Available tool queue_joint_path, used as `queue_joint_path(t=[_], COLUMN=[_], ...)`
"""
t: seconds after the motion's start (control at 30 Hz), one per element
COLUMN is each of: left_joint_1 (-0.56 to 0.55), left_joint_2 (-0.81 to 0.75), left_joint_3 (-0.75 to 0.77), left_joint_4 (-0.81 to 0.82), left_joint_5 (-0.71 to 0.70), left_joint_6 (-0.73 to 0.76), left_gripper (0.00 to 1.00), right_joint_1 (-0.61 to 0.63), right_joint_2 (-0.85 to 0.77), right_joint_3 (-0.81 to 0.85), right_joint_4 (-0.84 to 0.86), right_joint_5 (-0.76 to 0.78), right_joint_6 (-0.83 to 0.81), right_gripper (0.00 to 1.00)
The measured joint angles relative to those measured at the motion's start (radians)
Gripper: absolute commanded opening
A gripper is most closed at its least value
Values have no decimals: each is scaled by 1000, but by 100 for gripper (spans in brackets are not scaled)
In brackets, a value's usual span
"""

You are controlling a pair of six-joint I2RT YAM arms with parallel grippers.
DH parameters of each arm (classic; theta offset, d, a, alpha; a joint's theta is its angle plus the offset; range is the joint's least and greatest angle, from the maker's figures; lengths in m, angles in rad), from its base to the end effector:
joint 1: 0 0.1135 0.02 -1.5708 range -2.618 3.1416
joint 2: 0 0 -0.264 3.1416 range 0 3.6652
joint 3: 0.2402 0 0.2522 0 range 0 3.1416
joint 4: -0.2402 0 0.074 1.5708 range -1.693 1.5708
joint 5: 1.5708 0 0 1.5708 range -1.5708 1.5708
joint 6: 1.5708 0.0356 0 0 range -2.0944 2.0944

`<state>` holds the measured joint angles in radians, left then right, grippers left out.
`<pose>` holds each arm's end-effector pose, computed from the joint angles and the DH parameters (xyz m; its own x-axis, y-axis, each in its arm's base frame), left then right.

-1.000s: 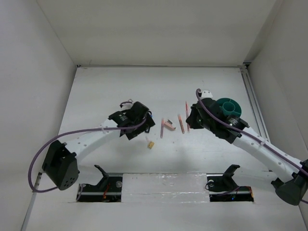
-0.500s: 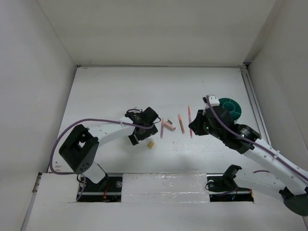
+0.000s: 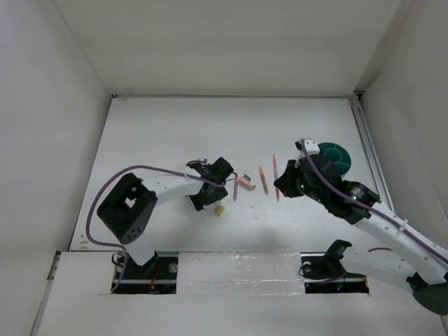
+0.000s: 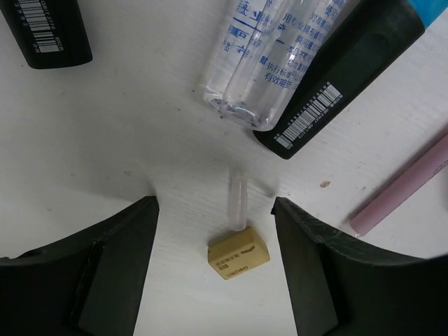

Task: Sort the stationery into containers
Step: Close the pen cap on the pen.

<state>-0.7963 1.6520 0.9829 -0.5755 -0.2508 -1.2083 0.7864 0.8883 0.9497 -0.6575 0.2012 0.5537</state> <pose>0.2200 -0.2122 0.1690 -0.8303 -0.4465 -0.3334 -0.3936 0.8935 -0.2163 0.1353 0.1255 0.3322 -0.6406 0.0875 -0.7629 -0.2820 0.8973 0.3397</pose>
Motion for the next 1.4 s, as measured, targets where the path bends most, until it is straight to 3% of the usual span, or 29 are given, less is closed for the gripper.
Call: queue_joint_path(t=[0.17,0.43,0.6,0.83,0.97,1.0,1.3,1.4], left_joint_1=[0,0,0,-2,-3,-3,-8,-14], left_joint_2=[14,43,49,74,76,77,45,11], left_joint_3=[13,41,47,74,75,75,44,49], left_joint_4=[-3,-5,-16,-50,-47,-45,-4,-11], left_joint_5=[-6,-11,-12,-16,-16,-15,-13,-15], left_joint_6=[0,6,6,6,3,3,8,76], left_gripper=[43,40,30,25,13,0,0,0], right_joint_1=[0,1,6,7,7,7,7,7], right_joint_2=[-1,2,-12,-31,-38,-38,-38,-37], right_joint_3=[-2,-3,-3,-3,-3,-3,-20,-71], right_joint_4=[4,10,15,15,15,16,49,108], right_joint_5=[0,-9,-16,-26,-26,-26,-66,-127], right_joint_6=[0,-8,-8,-8,-8,-8,-14,-21], right_gripper=[0,0,0,0,0,0,0,0])
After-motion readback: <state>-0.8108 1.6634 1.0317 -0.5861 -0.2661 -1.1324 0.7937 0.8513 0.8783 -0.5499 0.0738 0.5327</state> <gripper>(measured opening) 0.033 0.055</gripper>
